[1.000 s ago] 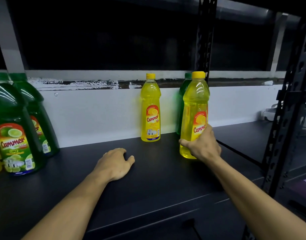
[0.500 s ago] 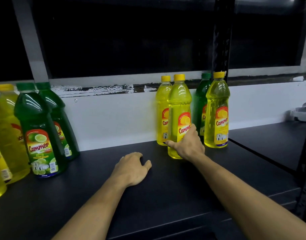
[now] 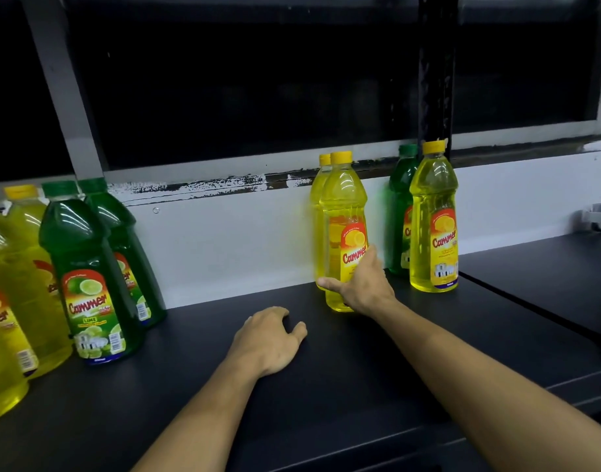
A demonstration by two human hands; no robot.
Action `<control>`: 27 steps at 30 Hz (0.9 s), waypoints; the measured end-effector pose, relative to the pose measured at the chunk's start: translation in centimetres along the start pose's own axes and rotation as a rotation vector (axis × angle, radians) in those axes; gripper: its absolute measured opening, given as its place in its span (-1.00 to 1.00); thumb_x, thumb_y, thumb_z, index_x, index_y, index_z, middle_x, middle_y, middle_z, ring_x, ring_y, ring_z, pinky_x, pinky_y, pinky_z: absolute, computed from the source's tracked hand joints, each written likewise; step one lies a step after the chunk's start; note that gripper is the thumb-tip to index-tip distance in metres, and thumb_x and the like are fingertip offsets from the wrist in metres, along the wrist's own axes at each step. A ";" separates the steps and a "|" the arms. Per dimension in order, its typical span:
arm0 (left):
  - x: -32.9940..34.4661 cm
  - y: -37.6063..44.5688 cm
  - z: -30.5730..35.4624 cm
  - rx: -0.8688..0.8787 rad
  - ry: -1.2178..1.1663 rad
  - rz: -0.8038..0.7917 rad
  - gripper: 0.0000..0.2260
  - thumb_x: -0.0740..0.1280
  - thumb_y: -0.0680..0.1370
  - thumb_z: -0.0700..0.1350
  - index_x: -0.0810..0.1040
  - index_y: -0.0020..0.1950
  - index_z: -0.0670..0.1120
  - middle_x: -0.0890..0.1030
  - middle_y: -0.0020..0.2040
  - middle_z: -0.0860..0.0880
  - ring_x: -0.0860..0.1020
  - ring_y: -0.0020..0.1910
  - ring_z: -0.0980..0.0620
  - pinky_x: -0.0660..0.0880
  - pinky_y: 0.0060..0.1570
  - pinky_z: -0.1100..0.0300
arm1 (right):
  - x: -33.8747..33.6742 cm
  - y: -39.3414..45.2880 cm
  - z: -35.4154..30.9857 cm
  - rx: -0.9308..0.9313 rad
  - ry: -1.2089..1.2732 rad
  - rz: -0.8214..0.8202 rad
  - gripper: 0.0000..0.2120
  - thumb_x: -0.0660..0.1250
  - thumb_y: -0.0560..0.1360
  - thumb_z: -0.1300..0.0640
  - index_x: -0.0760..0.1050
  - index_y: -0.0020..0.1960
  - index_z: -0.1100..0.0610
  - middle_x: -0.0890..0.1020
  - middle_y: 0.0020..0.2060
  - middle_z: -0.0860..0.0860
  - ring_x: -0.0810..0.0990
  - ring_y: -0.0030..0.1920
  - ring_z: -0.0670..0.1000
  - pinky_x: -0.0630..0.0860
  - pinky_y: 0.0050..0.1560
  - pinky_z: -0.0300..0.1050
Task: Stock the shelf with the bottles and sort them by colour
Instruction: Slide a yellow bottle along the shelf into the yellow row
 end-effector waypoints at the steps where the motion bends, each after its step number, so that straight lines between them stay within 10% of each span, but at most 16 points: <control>1: 0.0 0.0 0.0 0.002 -0.004 -0.001 -0.48 0.18 0.57 0.23 0.36 0.47 0.03 0.42 0.42 0.05 0.38 0.39 -0.01 0.36 0.30 0.06 | -0.1 0.1 0.0 -0.008 -0.004 -0.025 0.13 0.51 0.27 -0.25 -0.12 0.53 0.10 0.29 0.39 0.14 0.33 0.38 0.19 0.39 0.31 0.23; 11: 0.1 0.1 -0.2 0.012 0.000 0.004 -0.48 0.17 0.58 0.23 0.35 0.47 0.02 0.42 0.43 0.04 0.38 0.40 -0.02 0.36 0.30 0.04 | -11.2 0.9 3.5 -0.066 -0.136 0.539 -0.32 0.35 0.50 -0.11 0.20 0.45 0.20 0.22 0.42 0.16 0.23 0.42 0.19 0.35 0.28 0.18; 16: 0.2 0.3 -0.2 0.016 -0.007 0.012 -0.49 0.18 0.58 0.23 0.36 0.47 0.02 0.41 0.44 0.05 0.37 0.40 -0.01 0.35 0.30 0.06 | -11.1 3.6 7.5 0.206 -0.058 0.294 0.10 0.54 0.35 -0.09 -0.15 0.56 0.16 0.13 0.49 0.22 0.15 0.47 0.26 0.28 0.37 0.26; 27: 0.0 0.5 -0.3 0.011 -0.015 0.010 -0.48 0.19 0.57 0.23 0.37 0.46 0.01 0.41 0.44 0.04 0.37 0.40 -0.02 0.35 0.30 0.05 | -11.1 1.3 7.5 0.169 -0.252 0.274 -0.13 0.54 0.30 -0.18 0.18 0.38 0.17 0.47 0.22 0.16 0.47 0.23 0.23 0.44 0.14 0.18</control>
Point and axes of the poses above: each hand's wrist, its own y-axis towards the middle knuckle, its own x-axis out of the palm, z = x × y, the point moved 5 cm from there along y, towards the middle knuckle
